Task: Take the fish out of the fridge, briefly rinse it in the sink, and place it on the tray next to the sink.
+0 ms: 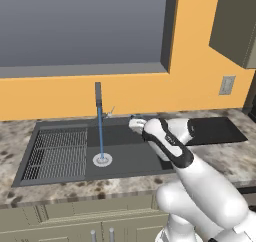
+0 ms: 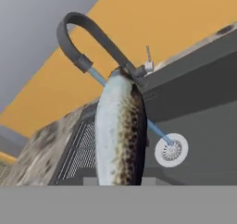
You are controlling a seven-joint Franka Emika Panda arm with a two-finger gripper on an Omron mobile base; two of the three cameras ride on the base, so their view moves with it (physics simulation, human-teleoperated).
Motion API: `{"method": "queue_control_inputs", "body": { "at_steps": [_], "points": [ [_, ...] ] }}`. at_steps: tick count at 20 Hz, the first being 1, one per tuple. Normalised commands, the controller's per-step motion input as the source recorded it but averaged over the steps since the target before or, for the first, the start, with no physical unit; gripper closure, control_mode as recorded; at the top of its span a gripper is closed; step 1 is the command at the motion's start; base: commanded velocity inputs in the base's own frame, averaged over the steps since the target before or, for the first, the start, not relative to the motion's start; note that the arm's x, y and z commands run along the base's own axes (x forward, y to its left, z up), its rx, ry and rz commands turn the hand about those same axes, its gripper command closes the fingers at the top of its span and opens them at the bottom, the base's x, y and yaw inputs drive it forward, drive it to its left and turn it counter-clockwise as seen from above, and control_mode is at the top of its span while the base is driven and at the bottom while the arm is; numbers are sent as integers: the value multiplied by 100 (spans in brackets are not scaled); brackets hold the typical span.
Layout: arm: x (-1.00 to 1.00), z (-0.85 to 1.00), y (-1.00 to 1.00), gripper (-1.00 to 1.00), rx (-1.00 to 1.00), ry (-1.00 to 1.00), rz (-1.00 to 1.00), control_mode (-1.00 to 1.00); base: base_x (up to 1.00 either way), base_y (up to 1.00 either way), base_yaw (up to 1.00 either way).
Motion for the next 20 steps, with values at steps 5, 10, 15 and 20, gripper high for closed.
{"method": "queue_control_inputs", "body": {
  "at_steps": [5,10,15,20],
  "points": [
    [-39,100,-43,100,-23,21,-38,-100,0,0,0],
    [-17,88,-32,100,-33,43,-35,-100,0,0,0],
    [3,-5,-18,100,-15,11,-15,-100,0,0,0],
    [8,-20,-99,100,5,0,0,-100,0,0,0]
  ]
}}
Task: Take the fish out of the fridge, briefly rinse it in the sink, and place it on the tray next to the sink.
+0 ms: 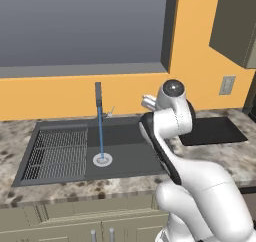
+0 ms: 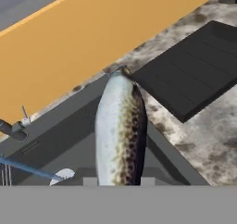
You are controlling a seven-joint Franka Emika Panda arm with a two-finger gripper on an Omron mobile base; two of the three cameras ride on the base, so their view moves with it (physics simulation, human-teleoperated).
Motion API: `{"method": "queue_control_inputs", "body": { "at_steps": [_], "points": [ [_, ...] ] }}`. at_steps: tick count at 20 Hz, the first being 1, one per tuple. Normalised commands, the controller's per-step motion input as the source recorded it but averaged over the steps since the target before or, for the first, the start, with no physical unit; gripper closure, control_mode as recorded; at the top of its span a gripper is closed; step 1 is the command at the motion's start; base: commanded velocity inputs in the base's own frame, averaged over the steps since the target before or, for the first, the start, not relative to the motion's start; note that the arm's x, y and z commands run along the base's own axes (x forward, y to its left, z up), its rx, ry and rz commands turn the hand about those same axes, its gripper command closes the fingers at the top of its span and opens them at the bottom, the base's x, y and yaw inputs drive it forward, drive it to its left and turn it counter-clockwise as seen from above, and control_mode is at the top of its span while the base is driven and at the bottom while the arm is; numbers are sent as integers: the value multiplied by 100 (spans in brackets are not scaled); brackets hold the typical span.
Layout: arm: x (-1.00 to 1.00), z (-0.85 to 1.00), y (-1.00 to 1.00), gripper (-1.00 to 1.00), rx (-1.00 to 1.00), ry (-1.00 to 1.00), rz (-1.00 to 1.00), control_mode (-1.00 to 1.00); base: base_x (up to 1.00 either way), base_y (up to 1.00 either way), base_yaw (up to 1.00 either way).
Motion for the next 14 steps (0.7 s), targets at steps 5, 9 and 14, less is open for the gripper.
{"method": "queue_control_inputs", "body": {
  "at_steps": [5,9,14],
  "points": [
    [14,-12,-100,100,21,0,-2,-100,0,0,0],
    [14,-26,-100,100,20,0,-1,-100,0,0,0],
    [49,-19,-78,100,5,1,-1,-100,0,0,0]
  ]
}}
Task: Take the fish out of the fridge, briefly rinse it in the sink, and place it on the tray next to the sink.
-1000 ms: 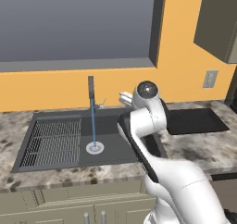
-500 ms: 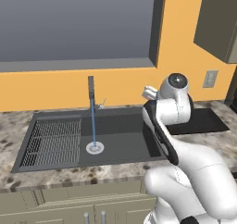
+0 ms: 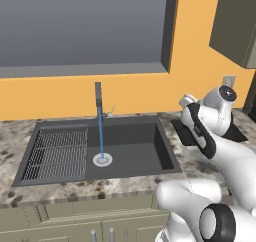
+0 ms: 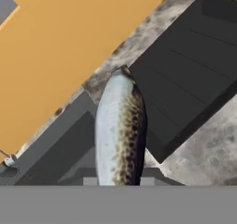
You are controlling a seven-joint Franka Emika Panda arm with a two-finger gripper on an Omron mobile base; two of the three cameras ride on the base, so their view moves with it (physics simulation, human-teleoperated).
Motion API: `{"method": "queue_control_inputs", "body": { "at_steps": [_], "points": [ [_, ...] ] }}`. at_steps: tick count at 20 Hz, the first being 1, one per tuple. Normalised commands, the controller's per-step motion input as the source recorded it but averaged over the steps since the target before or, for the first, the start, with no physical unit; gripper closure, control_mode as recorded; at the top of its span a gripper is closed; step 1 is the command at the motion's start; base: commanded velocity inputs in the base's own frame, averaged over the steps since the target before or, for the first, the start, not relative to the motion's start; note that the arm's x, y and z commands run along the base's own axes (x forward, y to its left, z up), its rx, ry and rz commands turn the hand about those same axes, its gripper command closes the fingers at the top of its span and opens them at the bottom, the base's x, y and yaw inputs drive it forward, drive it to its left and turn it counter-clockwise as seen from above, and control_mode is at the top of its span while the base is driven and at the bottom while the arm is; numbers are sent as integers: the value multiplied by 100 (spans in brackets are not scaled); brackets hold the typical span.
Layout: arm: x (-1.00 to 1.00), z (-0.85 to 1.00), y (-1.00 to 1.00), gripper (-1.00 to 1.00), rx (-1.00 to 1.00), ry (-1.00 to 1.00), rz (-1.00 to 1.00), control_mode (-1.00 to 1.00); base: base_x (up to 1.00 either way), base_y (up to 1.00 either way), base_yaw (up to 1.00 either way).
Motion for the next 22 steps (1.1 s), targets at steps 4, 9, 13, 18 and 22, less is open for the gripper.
{"method": "queue_control_inputs", "body": {
  "at_steps": [4,9,13,18,22],
  "points": [
    [57,-4,-23,100,-3,7,-12,-100,0,0,0],
    [46,-2,-56,100,-1,0,-34,-100,0,0,0],
    [26,-3,-63,100,0,0,-35,-100,0,0,0],
    [0,-22,-41,100,12,4,-8,-100,0,0,0],
    [0,-39,-61,100,21,12,-8,-100,0,0,0]
  ]
}}
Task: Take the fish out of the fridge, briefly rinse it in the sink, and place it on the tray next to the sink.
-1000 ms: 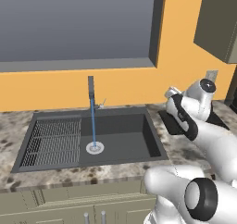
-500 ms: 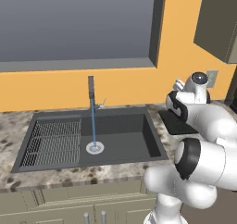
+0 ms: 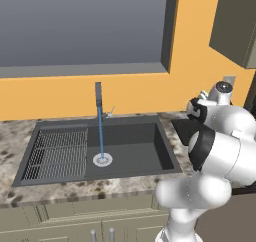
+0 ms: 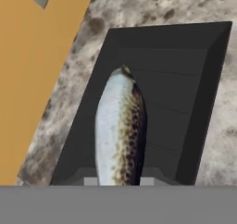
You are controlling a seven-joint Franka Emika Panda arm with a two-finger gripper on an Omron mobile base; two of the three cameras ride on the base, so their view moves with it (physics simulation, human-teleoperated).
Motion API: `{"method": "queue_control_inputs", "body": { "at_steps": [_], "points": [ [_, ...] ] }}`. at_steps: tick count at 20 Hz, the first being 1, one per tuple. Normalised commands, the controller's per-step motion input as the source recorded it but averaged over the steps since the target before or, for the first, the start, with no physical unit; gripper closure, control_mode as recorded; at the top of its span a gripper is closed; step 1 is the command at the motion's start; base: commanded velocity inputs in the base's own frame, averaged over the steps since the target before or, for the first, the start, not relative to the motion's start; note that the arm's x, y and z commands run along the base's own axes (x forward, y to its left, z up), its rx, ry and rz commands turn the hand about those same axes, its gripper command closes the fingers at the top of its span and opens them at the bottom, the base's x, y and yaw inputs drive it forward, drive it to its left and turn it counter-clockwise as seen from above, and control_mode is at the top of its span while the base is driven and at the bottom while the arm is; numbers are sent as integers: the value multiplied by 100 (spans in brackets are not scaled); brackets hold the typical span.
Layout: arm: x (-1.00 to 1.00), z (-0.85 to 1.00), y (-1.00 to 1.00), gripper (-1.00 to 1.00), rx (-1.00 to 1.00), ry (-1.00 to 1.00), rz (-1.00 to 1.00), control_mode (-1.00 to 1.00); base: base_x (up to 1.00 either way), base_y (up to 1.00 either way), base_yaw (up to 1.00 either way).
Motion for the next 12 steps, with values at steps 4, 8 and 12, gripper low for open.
{"method": "queue_control_inputs", "body": {
  "at_steps": [4,8,12],
  "points": [
    [3,-26,-48,100,17,12,-3,-100,0,0,0],
    [1,-25,-24,100,6,6,0,-100,0,0,0],
    [0,-49,-22,100,0,0,0,-100,0,0,0]
  ]
}}
